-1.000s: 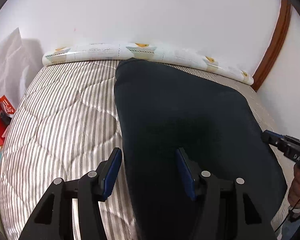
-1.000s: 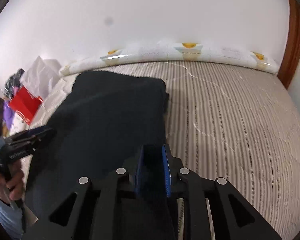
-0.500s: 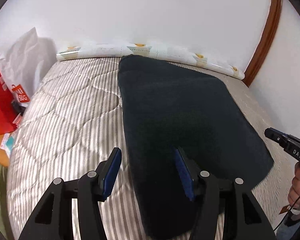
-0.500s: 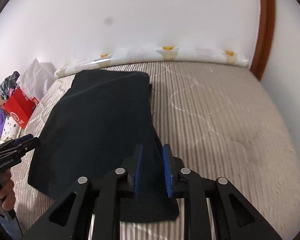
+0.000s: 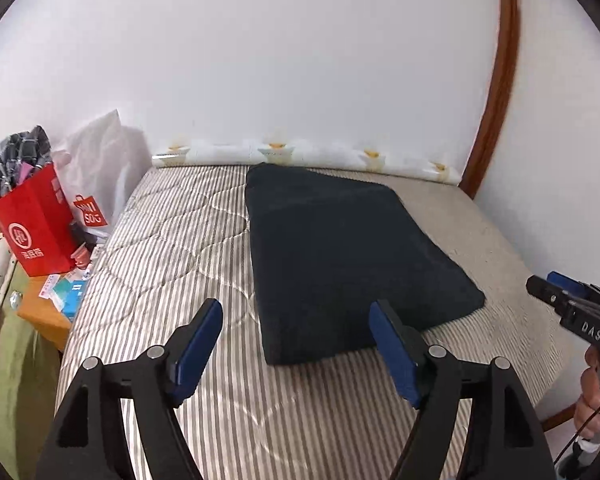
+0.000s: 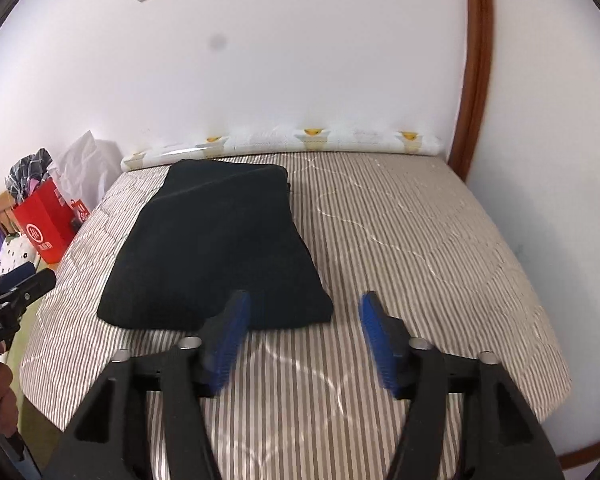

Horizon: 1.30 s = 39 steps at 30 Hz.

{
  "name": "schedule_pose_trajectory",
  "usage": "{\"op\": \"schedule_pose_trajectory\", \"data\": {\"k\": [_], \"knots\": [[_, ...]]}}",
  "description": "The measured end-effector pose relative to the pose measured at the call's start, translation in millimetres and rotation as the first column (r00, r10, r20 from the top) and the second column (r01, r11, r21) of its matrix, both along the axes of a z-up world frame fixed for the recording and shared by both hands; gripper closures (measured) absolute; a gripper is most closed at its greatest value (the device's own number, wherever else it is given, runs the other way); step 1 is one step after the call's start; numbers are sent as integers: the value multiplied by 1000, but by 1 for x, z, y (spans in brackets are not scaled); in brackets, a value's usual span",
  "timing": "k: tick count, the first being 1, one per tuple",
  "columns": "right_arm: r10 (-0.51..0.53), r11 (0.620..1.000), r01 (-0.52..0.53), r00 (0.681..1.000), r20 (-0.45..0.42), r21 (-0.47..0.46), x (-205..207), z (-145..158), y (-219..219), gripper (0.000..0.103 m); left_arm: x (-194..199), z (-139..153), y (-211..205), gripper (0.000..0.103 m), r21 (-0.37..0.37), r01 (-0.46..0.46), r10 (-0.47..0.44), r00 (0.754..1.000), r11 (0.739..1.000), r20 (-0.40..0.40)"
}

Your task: Fold small clothes

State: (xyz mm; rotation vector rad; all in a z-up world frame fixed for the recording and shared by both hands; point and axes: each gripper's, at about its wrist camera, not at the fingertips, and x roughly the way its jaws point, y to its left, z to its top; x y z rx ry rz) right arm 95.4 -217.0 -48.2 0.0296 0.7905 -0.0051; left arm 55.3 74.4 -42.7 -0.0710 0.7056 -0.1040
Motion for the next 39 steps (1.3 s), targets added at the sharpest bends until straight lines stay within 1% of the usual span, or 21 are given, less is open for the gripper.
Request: {"op": "schedule_pose_trajectory", "data": {"k": [1, 2, 3, 5, 6, 8, 11, 13, 18, 30, 39], "knots": [[-3, 1000, 3, 1000, 8, 0, -8, 2, 1, 23, -10, 4, -3, 25, 4, -1, 1, 1000, 1000, 11], [-7, 1000, 7, 1000, 18, -2, -15, 5, 2, 19, -16, 6, -5, 23, 6, -2, 2, 1000, 1000, 17], [-13, 1000, 14, 999, 33, -9, -24, 8, 3, 17, -27, 9, -8, 20, 11, -6, 6, 1000, 1000, 28], [-27, 999, 30, 998, 61, -34, -45, 14, 3, 9, -42, 15, -11, 15, 15, -13, 12, 999, 1000, 52], [-31, 999, 34, 997, 68, -40, -50, 15, 3, 7, -48, 16, -14, 13, 16, -17, 16, 998, 1000, 59], [-45, 998, 49, 995, 84, -50, -63, 19, 3, 4, -58, 20, -19, 13, 26, -15, 13, 997, 1000, 70], [-71, 997, 73, 994, 82, -26, -76, 22, -1, 4, -69, 25, -25, 12, 44, -7, 3, 996, 999, 85], [-69, 997, 70, 993, 100, -12, -87, 26, -1, 4, -74, 27, -28, 12, 47, -2, -2, 996, 999, 93], [-75, 996, 81, 990, 123, -47, -100, 34, 0, 4, -83, 28, -30, 12, 44, -16, 12, 995, 999, 97], [-106, 990, 116, 987, 124, -75, -108, 35, -7, 3, -84, 23, -45, 12, 54, 8, -13, 996, 999, 91], [-116, 990, 125, 986, 120, -70, -108, 31, -9, 4, -84, 21, -50, 12, 58, 15, -20, 996, 998, 85]]}}
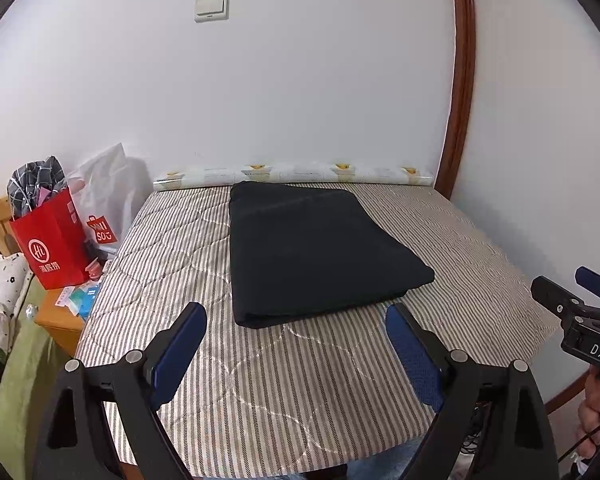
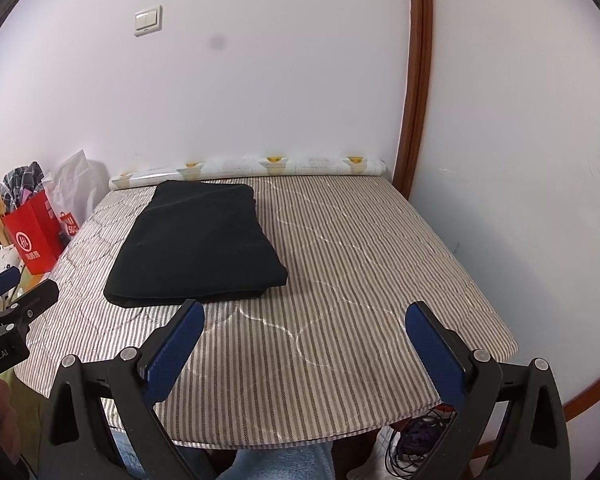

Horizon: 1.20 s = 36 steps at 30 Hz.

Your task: Fold small clothes

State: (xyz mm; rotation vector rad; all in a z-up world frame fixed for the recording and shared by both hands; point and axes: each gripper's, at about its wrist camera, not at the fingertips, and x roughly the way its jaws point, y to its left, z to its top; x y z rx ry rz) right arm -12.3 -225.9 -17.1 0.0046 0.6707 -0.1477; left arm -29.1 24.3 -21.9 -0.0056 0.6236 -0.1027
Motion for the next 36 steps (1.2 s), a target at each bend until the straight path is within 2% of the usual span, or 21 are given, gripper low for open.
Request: {"op": "schedule_pose_trajectory", "data": {"k": [36], "knots": [[-5, 1000, 5, 1000, 5, -10, -4, -2, -1, 4, 0, -1, 3, 12, -12, 3, -3, 1000, 1000, -12]]}}
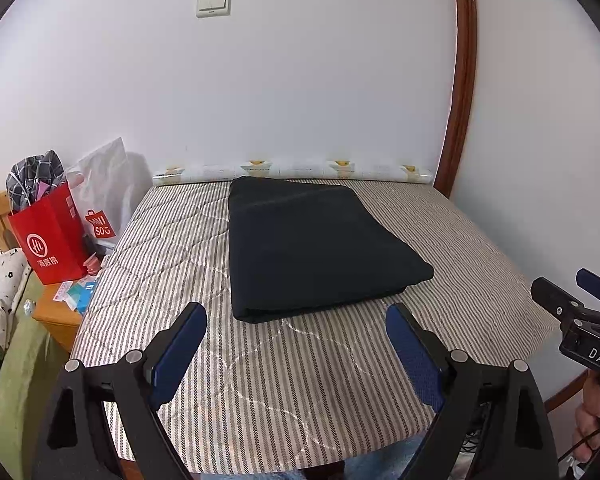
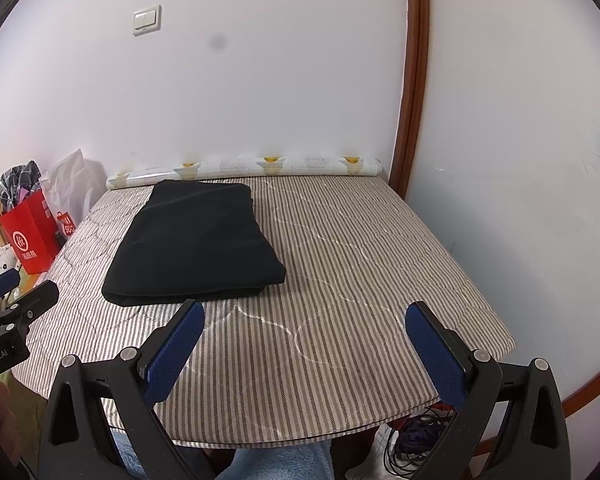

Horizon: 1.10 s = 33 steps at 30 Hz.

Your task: Fold small clothes

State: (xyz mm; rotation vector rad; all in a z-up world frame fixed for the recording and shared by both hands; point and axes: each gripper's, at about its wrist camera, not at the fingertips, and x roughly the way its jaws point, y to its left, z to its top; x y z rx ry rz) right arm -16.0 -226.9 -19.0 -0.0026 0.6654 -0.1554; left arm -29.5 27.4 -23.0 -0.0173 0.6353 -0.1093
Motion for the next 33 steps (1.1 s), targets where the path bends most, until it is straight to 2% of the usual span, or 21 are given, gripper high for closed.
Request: {"op": "schedule_pose_trajectory", "data": {"k": [33], "knots": [[28, 1000, -28, 1000, 8, -12, -3, 4, 6, 3, 2, -3, 9, 12, -17, -36, 36, 999, 999, -5]]}}
